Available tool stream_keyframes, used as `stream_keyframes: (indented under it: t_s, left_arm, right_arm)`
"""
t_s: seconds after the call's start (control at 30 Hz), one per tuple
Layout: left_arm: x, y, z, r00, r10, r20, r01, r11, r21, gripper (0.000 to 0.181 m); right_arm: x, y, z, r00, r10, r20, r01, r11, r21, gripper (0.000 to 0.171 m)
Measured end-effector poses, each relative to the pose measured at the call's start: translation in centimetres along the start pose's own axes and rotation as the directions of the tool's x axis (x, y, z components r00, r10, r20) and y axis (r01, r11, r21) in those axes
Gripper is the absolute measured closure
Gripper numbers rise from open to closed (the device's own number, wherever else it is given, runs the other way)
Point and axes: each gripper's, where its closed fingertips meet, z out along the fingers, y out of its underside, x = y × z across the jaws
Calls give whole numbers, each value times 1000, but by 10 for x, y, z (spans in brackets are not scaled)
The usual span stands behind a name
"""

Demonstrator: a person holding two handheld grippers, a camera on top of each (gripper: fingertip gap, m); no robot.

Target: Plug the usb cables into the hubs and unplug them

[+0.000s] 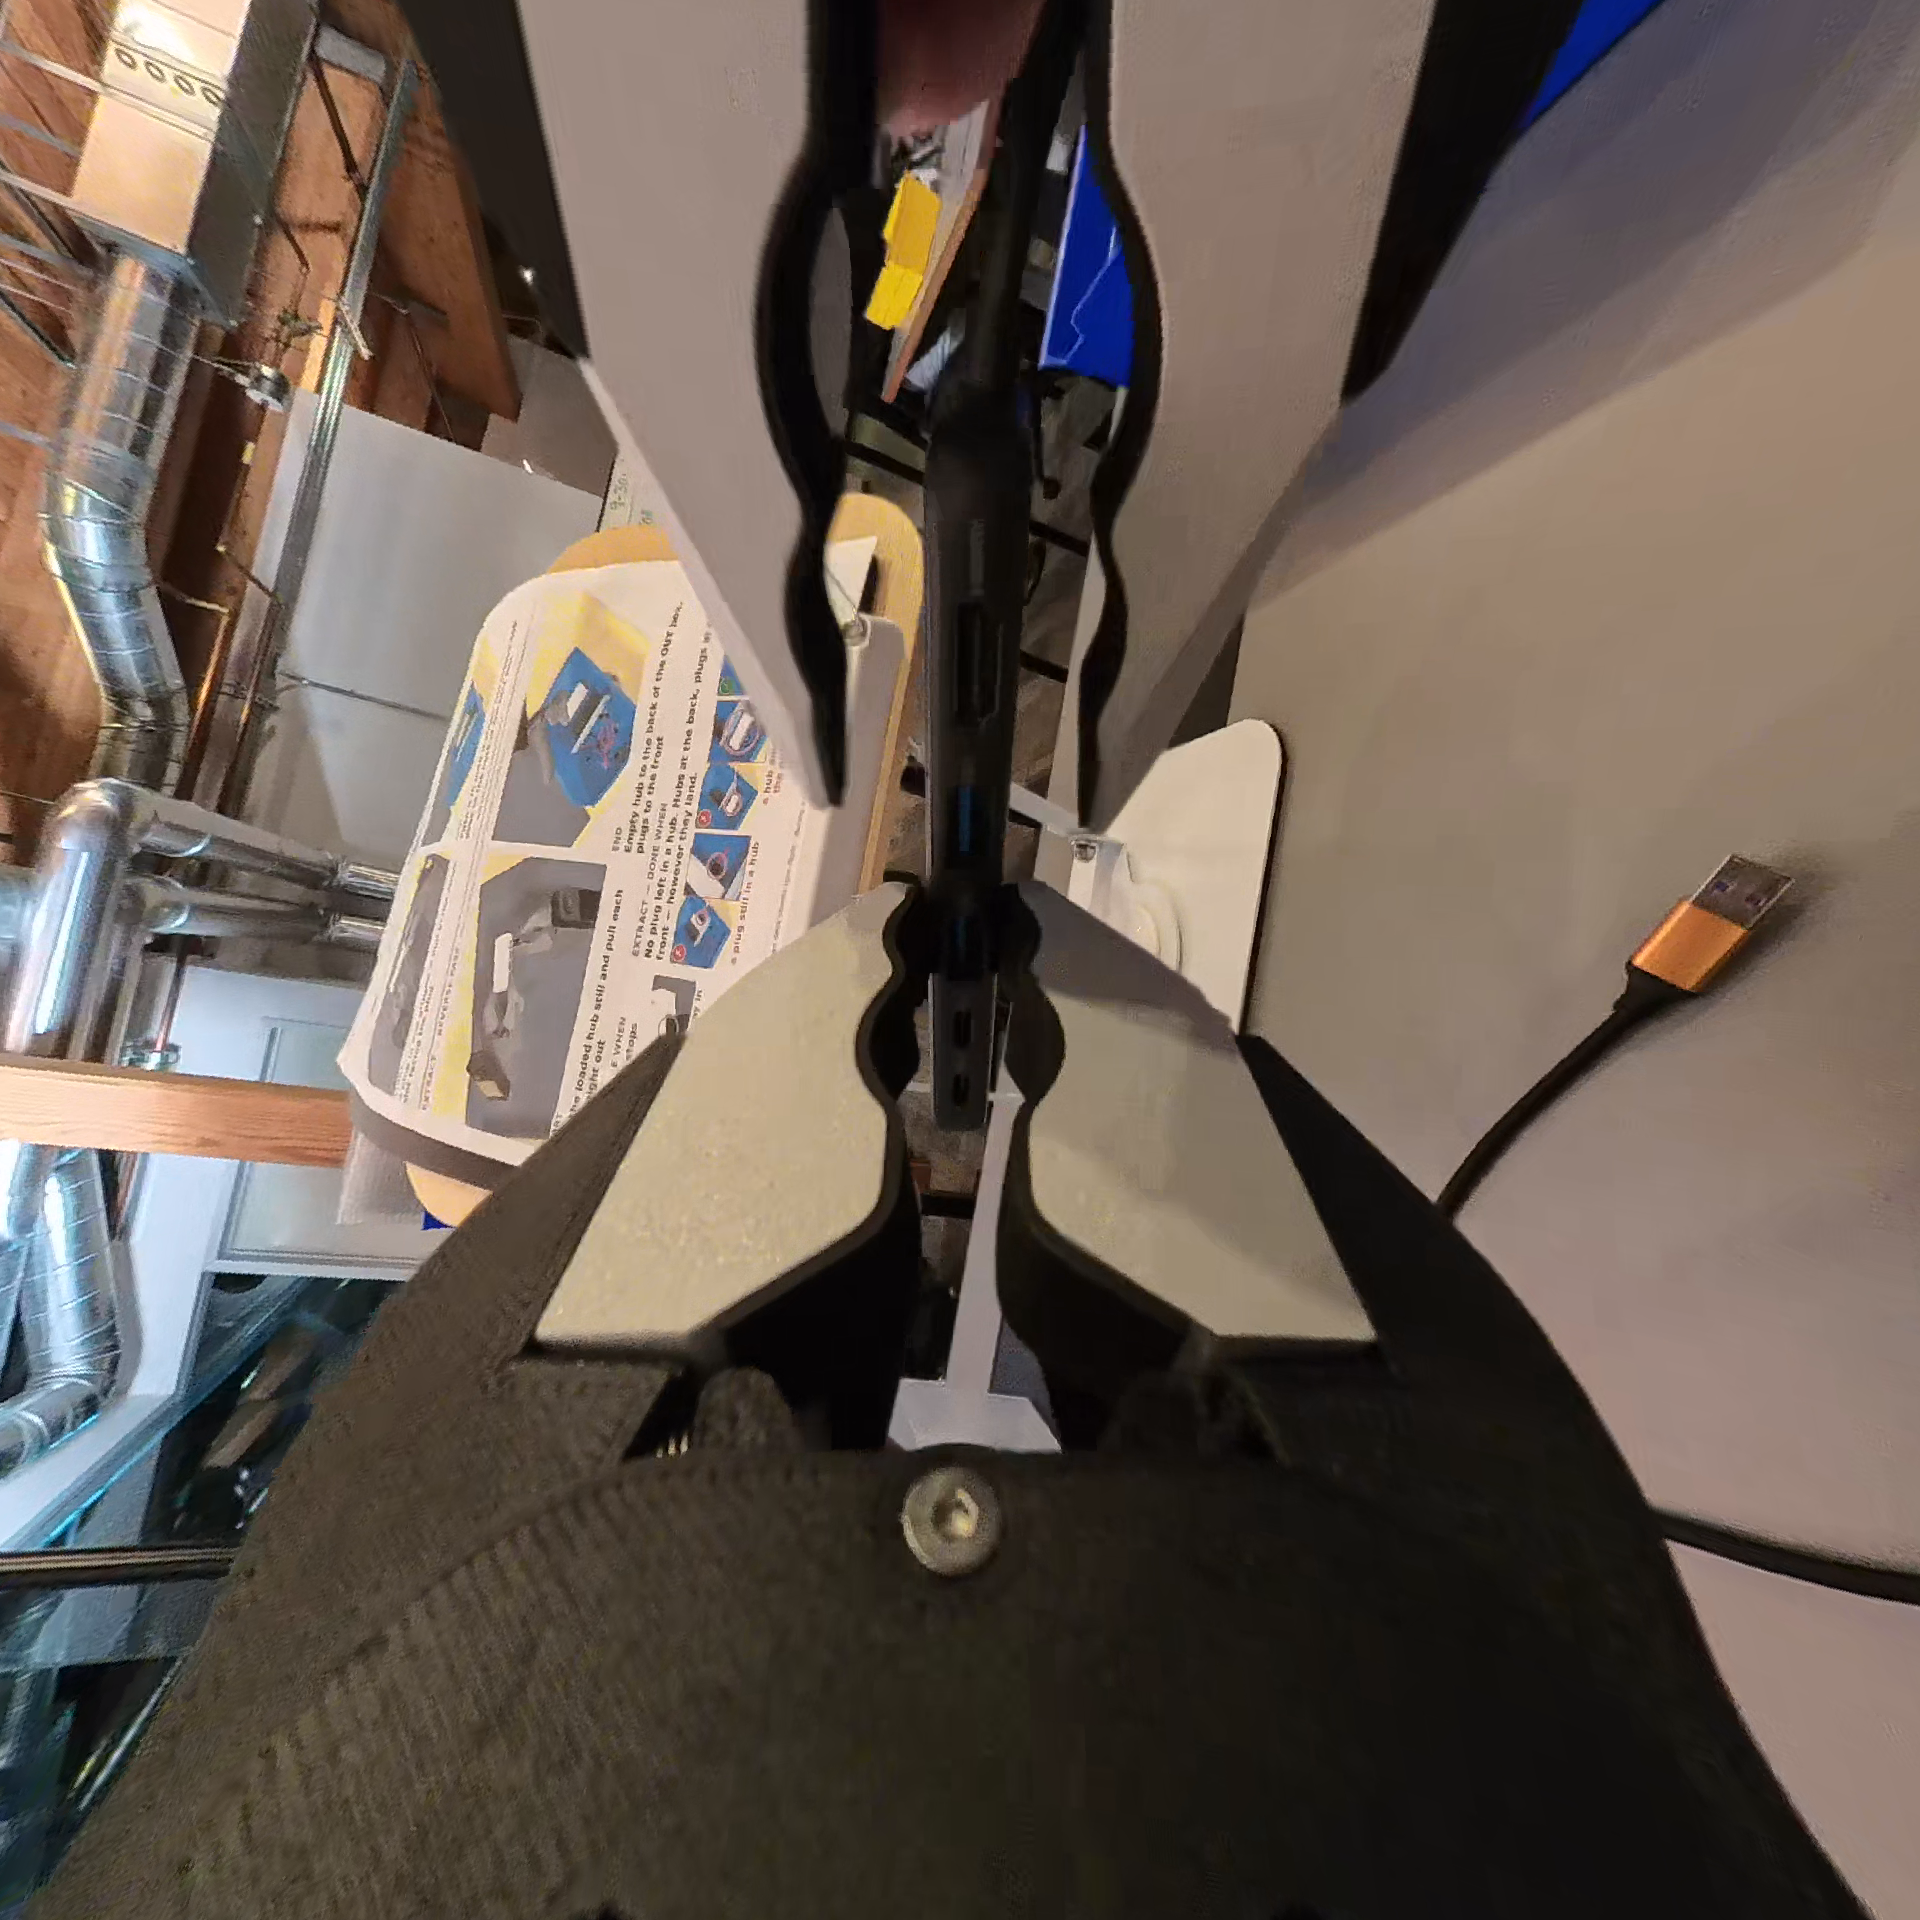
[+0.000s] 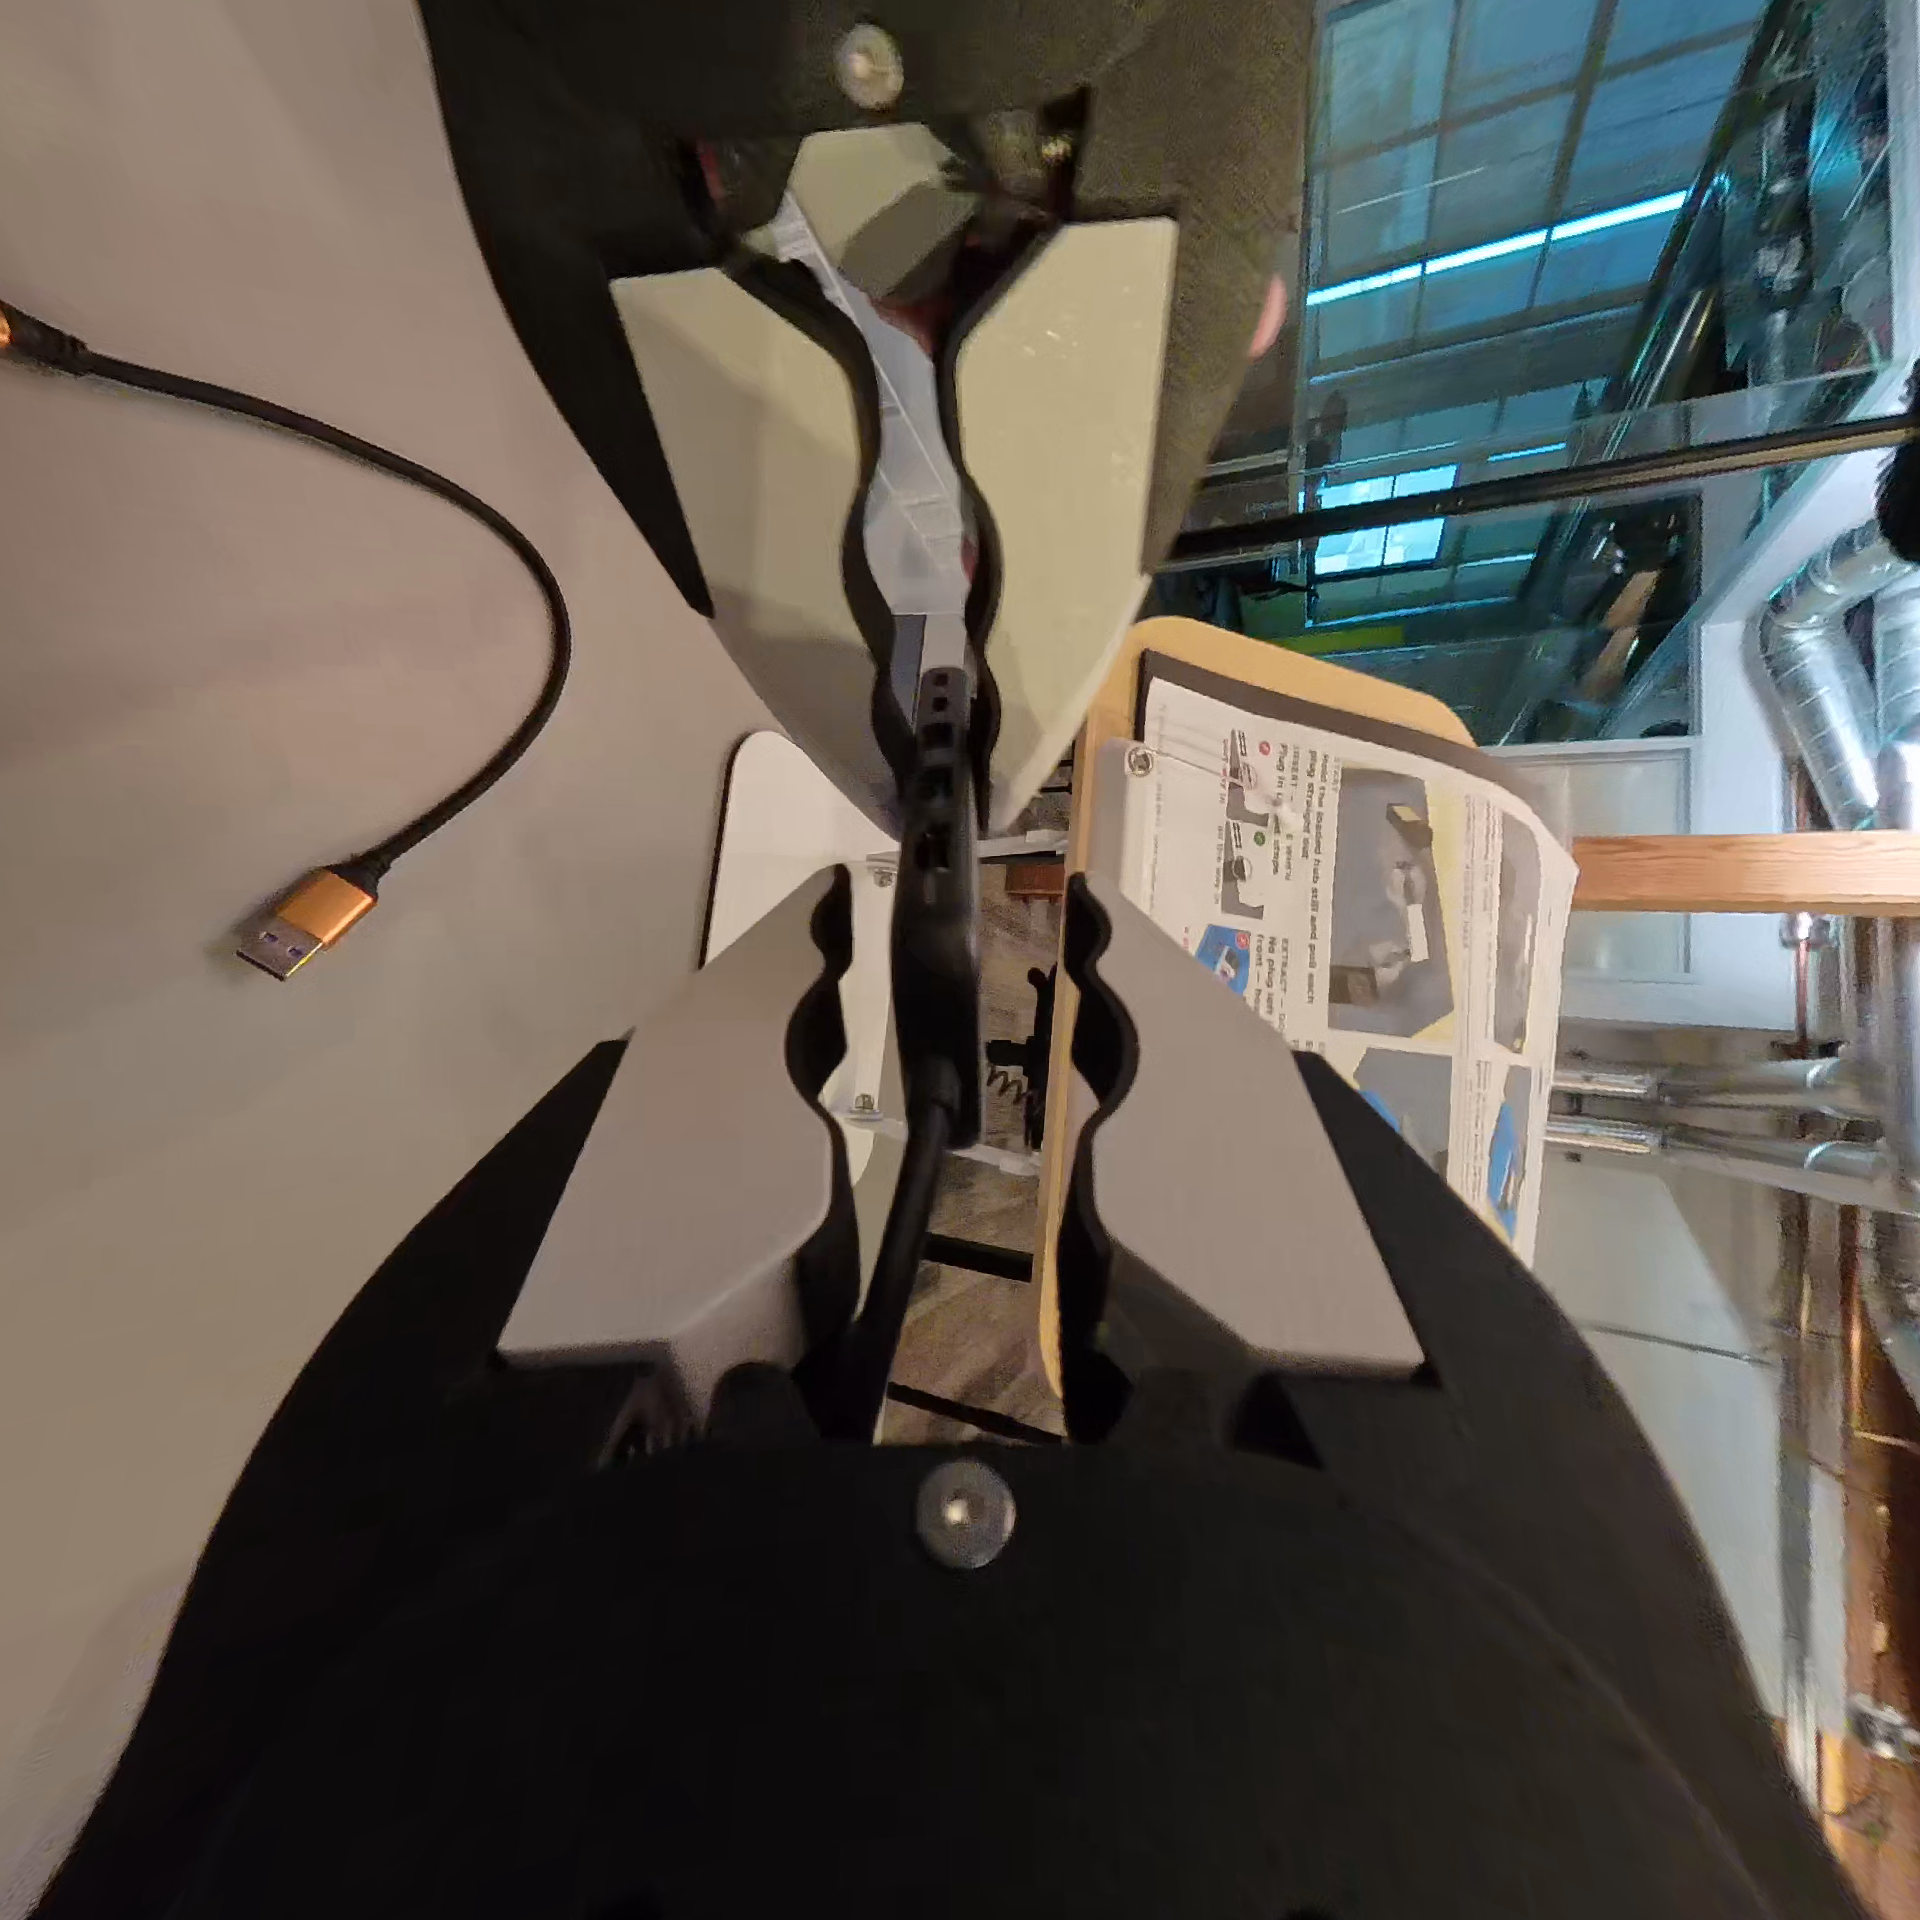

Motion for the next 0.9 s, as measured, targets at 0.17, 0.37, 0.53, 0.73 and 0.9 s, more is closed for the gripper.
stream_keyframes:
  t_s: [0.17, 0.37, 0.53, 0.73, 0.9]
  left_arm:
    - [-4, 5, -3, 1000, 15, 14, -15, 1000, 6, 168]
    - [-3, 6, -2, 1000, 0, 0, 0, 1000, 10, 168]
    - [1, 12, 0, 1000, -14, -18, 14, 1000, 6, 168]
    - [2, 8, 2, 997, -68, -26, 68, 998, 12, 165]
    - [15, 17, -2, 973, -156, -169, 162, 987, 22, 148]
  right_arm:
    - [0, -2, 8, 997, -68, -48, 67, 998, -15, 153]
    - [3, -6, 9, 994, -62, -85, 63, 998, 4, 161]
    - [-2, -11, 14, 994, -74, -75, 74, 997, -4, 161]
    - [0, 1, 12, 998, -27, -60, 27, 1000, -2, 161]
    - [7, 43, 6, 994, 93, -55, -95, 995, -34, 161]
